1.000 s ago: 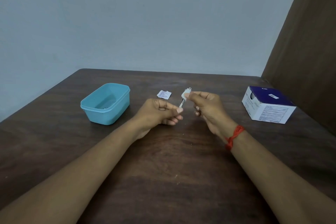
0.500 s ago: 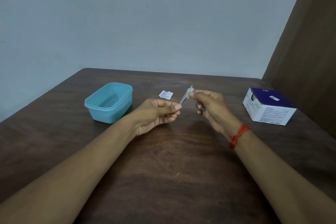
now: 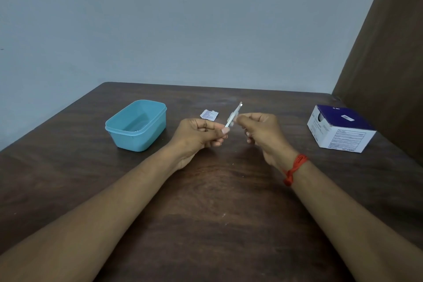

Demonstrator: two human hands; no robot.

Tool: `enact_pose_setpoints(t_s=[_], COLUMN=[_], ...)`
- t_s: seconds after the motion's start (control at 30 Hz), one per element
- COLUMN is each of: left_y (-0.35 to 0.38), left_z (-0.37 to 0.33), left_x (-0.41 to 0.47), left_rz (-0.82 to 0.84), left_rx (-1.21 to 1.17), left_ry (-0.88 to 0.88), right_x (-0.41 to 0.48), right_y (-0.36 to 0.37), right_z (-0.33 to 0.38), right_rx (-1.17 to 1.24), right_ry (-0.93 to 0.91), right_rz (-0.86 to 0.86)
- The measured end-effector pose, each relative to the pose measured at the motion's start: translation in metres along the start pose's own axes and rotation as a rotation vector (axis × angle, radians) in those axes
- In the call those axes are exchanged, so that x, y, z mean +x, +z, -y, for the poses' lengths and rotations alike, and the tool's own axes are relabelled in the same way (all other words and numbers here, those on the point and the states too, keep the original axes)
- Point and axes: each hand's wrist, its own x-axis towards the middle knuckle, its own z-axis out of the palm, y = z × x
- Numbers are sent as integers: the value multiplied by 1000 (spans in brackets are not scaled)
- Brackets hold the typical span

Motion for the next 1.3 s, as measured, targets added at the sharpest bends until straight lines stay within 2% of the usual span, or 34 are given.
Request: enact_pose_setpoints(t_s=[0.2,0.33,0.47,0.87,1.1,1.3], left_y=[2,2,3,5,6,6], left_z=[1,0,1,0,-1,0], left_x=[0,-1,-2,-3,-4,-5], left_rz=[-56,-69,-47,-91,-71,-74], left_rx=[27,86,45,27,42,40], left_ry=[23,10,9,8,-6,7], right_x=[0,3,3,-2,1,0], right_y=[3,0,-1,7,3,4], right_z=[-2,0,-1,-6,-2,-6], right_rx=[8,102,99,-5,88,59], right_ry=[28,38,40,42,20,90], right_rz=[32,-37,-66,26,-76,35])
